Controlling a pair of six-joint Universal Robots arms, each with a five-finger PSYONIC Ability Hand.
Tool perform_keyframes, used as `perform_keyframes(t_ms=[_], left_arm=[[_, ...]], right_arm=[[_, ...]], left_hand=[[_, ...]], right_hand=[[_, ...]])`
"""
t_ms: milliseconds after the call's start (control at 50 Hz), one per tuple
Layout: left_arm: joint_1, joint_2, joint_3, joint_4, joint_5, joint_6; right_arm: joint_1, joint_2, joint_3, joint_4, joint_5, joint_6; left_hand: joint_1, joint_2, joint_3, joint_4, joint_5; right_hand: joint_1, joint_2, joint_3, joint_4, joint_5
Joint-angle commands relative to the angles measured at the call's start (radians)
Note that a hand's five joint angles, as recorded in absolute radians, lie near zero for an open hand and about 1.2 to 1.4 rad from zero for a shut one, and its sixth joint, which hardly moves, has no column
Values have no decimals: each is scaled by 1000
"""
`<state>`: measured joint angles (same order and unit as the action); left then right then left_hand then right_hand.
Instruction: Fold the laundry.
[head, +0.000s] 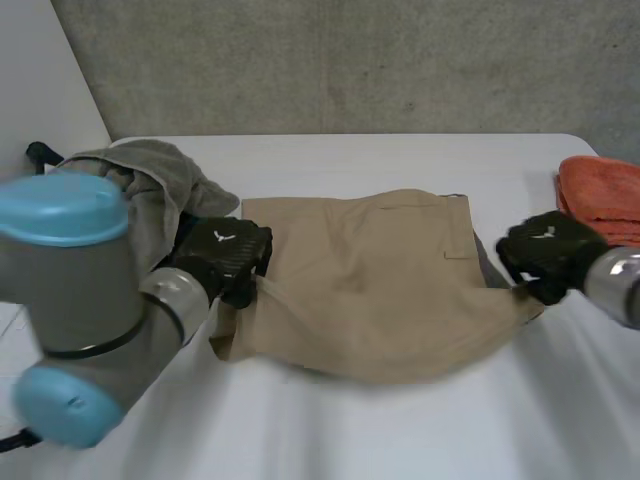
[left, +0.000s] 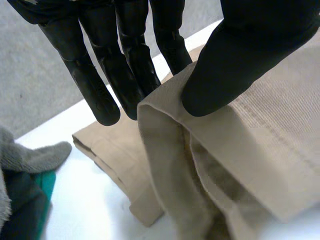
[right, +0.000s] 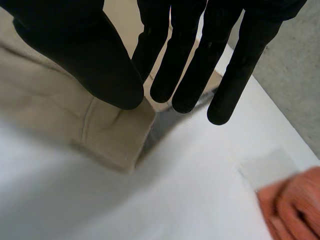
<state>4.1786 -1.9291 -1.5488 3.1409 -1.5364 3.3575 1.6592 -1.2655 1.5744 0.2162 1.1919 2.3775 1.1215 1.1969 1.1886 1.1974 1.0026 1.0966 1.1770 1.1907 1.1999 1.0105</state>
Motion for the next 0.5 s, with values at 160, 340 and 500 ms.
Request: perform_keyframes(t_ms=[160, 340, 500], left_arm=[[14, 47, -34, 45, -1, -3], [-97, 259, -290, 79, -1, -1], [-130, 180, -349, 148, -5, 3]], right_arm=[[186, 229, -120, -251, 304, 147], [183, 233, -126, -310, 308, 152], [183, 239, -117, -308, 307, 154]], left_hand=[[-468, -543, -535, -544, -523], [-301, -376, -368, -376, -356], [-171, -246, -238, -247, -227]], right_hand=[[300, 219, 206, 196, 211], [300, 219, 206, 196, 211], [300, 219, 206, 196, 211]])
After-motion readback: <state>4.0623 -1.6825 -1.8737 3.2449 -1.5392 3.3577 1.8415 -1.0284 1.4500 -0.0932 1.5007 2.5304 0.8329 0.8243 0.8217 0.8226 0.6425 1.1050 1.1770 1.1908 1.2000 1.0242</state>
